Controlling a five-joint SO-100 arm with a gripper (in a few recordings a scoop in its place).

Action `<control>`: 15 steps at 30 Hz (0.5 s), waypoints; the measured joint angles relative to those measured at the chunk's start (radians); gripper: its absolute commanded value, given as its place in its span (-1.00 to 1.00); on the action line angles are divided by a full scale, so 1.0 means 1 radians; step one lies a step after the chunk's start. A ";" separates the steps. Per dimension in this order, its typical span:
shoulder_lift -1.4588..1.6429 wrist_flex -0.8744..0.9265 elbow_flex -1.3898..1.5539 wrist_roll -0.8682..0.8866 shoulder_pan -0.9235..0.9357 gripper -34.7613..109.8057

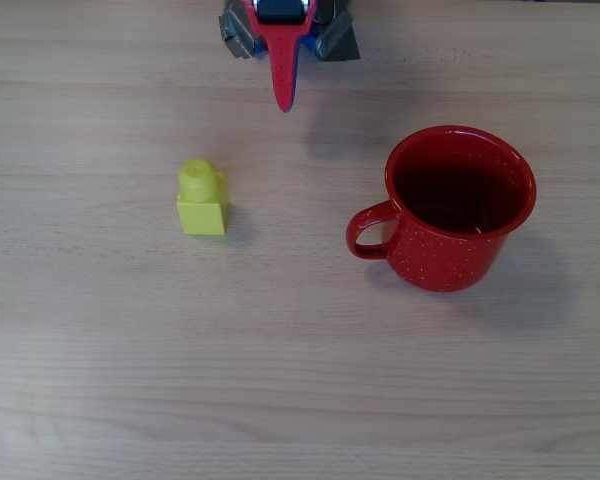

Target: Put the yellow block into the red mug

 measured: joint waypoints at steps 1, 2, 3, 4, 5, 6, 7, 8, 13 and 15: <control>0.000 0.000 0.000 0.000 0.000 -0.52; 0.000 0.000 0.000 -0.002 0.000 -0.52; 0.000 0.000 0.000 -0.002 0.000 -0.52; 0.000 0.000 0.000 -0.002 0.000 -0.52; 0.000 0.000 0.000 -0.002 0.000 -0.52; 0.000 0.000 0.000 -0.002 0.000 -0.52; 0.000 0.000 0.000 -0.002 0.000 -0.52; 0.000 0.000 0.000 -0.002 0.000 -0.52; -0.003 -0.002 0.000 -0.012 0.000 -0.52; -0.021 -0.003 0.000 -0.038 0.021 -0.52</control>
